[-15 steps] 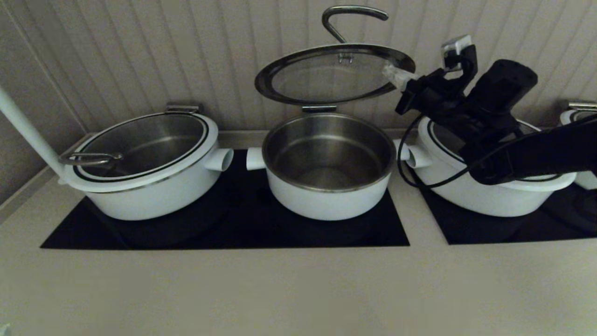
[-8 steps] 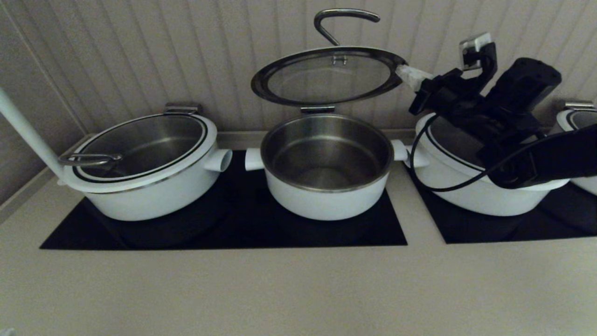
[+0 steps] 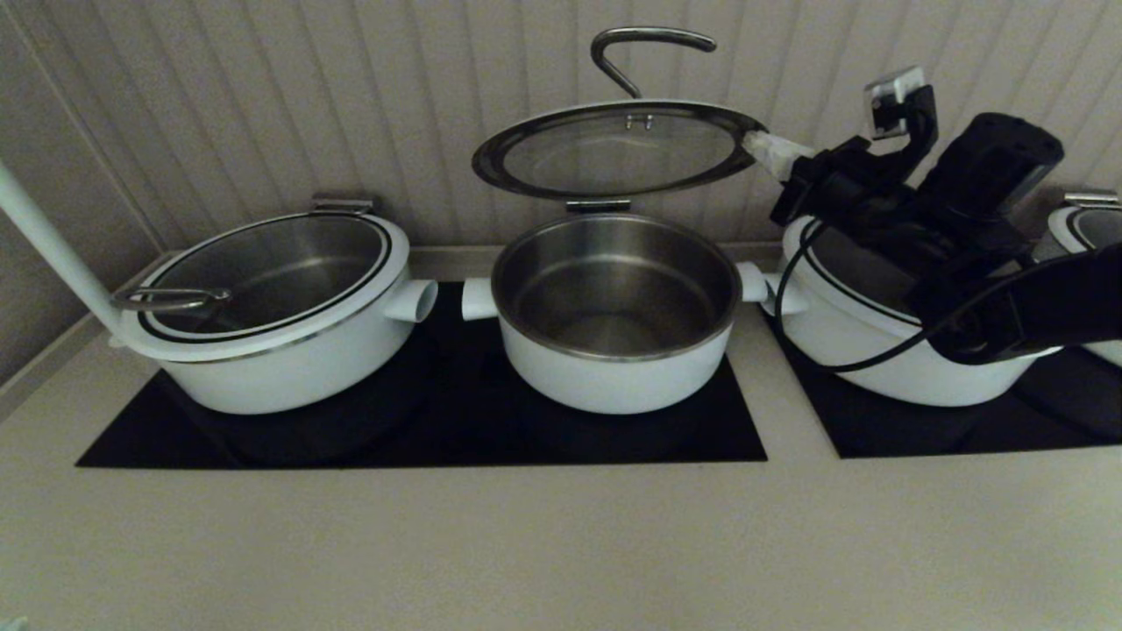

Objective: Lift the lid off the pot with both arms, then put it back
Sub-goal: Close the pot lid

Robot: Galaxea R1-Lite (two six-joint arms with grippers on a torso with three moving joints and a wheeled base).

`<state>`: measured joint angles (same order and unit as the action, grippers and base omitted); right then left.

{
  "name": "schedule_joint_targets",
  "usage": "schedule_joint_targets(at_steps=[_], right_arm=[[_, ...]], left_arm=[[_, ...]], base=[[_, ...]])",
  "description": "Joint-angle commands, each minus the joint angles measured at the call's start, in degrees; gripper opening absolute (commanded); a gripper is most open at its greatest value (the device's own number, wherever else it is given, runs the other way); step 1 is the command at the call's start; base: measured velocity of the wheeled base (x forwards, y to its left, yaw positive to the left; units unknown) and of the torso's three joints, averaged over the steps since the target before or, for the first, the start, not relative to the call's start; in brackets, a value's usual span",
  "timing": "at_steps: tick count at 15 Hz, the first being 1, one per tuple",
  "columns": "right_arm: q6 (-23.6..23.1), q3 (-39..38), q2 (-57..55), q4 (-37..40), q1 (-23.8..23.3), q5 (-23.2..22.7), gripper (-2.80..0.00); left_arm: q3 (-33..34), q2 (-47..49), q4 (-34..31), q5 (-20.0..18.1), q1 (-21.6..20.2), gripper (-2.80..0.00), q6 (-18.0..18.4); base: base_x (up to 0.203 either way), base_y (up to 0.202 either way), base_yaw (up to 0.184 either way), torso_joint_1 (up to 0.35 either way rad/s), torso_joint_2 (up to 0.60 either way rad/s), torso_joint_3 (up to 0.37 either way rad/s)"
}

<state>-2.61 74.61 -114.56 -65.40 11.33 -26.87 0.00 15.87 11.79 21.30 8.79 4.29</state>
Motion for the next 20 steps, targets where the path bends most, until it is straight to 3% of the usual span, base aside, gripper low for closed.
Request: schedule_joint_targets(at_steps=[1, 10, 14, 16, 20], right_arm=[[-0.03, -3.28, 1.74, -0.27, 0.07, -1.37, -2.80], [0.22, -16.45, 10.55, 0.63, -0.06, -2.28, -2.80], [0.23, -16.87, 13.33, 2.47, -0.08, -2.23, -2.80], [0.23, -17.06, 14.48, 2.53, -0.08, -2.23, -2.80], [0.23, -18.25, 16.55, 2.66, -0.32, -2.23, -2.80]], left_arm=[[0.00, 0.30, 0.08, 0.14, 0.00, -2.80, 0.02], [0.00, 0.30, 0.08, 0.40, 0.00, -2.80, 0.02], [0.00, 0.30, 0.08, 0.56, 0.00, -2.80, -0.04], [0.00, 0.37, -0.80, 0.64, 0.00, -2.80, 1.66], [0.00, 0.30, -1.02, -0.26, 0.00, -2.80, -0.43]], base=[[0.000, 0.000, 0.000, 0.000, 0.00, 0.000], [0.000, 0.000, 0.000, 0.000, 0.00, 0.000], [0.000, 0.000, 0.000, 0.000, 0.00, 0.000], [0.000, 0.000, 0.000, 0.000, 0.00, 0.000], [0.000, 0.000, 0.000, 0.000, 0.00, 0.000]])
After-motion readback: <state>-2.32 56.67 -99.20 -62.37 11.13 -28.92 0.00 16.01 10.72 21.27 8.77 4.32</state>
